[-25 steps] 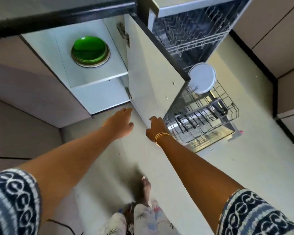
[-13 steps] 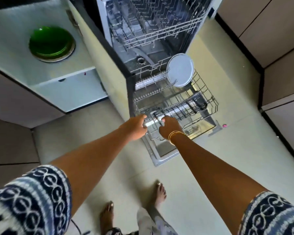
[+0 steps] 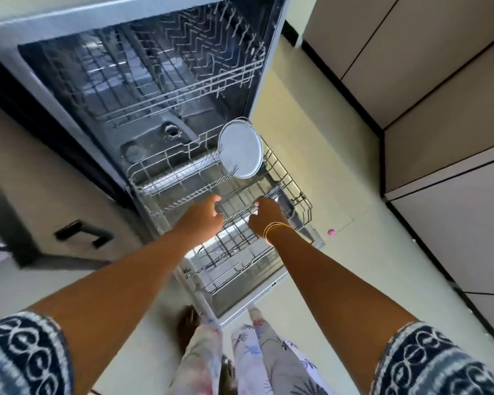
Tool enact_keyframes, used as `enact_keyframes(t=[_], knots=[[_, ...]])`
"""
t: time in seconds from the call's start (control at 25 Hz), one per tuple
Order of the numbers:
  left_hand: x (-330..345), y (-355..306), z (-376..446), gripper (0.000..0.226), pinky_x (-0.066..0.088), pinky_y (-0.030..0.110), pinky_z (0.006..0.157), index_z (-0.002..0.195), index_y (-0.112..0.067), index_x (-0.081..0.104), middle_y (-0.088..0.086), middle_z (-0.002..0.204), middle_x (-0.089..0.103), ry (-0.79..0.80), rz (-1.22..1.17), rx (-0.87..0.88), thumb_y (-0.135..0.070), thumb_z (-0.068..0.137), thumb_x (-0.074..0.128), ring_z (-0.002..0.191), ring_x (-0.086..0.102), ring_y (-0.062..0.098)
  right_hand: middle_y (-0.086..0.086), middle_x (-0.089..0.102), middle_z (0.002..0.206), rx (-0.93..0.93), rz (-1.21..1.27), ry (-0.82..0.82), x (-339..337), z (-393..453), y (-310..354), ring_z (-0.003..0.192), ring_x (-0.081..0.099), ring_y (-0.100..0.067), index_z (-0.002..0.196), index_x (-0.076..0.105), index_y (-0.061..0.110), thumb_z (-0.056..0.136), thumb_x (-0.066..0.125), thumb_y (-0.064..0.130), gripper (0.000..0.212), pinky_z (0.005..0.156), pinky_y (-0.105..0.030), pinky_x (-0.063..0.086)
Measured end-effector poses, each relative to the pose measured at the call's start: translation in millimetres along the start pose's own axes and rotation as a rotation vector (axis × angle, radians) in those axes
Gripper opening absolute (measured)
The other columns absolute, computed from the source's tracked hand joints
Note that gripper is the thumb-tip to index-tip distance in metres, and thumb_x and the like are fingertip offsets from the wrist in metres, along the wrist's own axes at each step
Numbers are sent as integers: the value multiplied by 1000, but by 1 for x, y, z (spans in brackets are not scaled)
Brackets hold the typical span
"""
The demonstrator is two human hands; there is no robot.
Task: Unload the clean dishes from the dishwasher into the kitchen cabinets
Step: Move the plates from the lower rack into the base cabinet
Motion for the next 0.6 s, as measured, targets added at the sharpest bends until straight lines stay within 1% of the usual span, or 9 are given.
enact_keyframes(t=[0.08,0.16,0.2,0.24,0.28,0.36,0.4,0.48,0.6], knots=[[1,-3,23,48,48,29,64,142,-18,36,15,129,58,10,-2,7,-18,94,46,88,66,31,-14,51,135,21,18,-6,-8,20,1,123,51,-31,132,48,9,90,54,14,43,102,-41,46],[2,-6,53,48,45,25,56,142,-19,36,14,128,59,3,10,7,-18,95,46,71,64,21,-14,48,138,36,44,-13,-14,46,1,125,50,-31,135,46,8,89,54,13,46,103,-41,45],[3,-8,67,47,46,25,55,141,-19,36,14,128,59,9,12,4,-18,95,47,71,65,22,-14,47,139,43,57,-7,-16,57,-1,126,49,-31,136,45,8,89,53,12,48,104,-40,45],[4,-8,82,47,49,28,60,141,-19,36,15,129,59,11,9,4,-18,95,47,79,67,26,-14,46,140,48,60,-2,-16,69,-3,127,48,-31,137,44,9,89,53,11,49,104,-39,45],[5,-7,97,47,52,33,68,141,-19,36,15,129,59,5,1,4,-19,95,48,90,67,30,-14,45,140,39,51,1,-16,83,-4,127,48,-31,137,43,9,88,52,11,50,103,-39,45],[10,-6,124,46,54,40,83,139,-21,37,16,129,59,2,-6,-17,-21,94,49,101,64,31,-13,47,140,22,32,-5,-14,110,-7,127,49,-31,138,42,10,88,53,11,50,102,-38,45],[13,-5,140,46,54,42,85,139,-21,38,15,129,59,-4,-4,-28,-22,94,49,103,63,31,-13,49,138,10,36,-20,-14,125,-8,125,51,-32,137,42,10,88,54,12,51,101,-38,47],[20,-1,173,44,55,39,83,137,-21,39,16,128,60,-38,-2,-40,-22,95,48,102,64,30,-15,51,136,-12,42,-61,-11,164,-14,120,53,-34,137,42,9,86,56,13,53,98,-40,49],[32,12,215,42,52,35,84,136,-17,42,17,126,61,-76,-24,-44,-19,95,48,105,63,30,-17,46,136,4,27,-105,-1,216,-23,123,50,-35,136,39,6,88,57,14,51,99,-41,45]])
Point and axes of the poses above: each hand's wrist, its own z-axis towards the middle knuckle, its own x-axis out of the palm, y = z × x, the point moved 4 cm from there along z, towards the middle knuckle
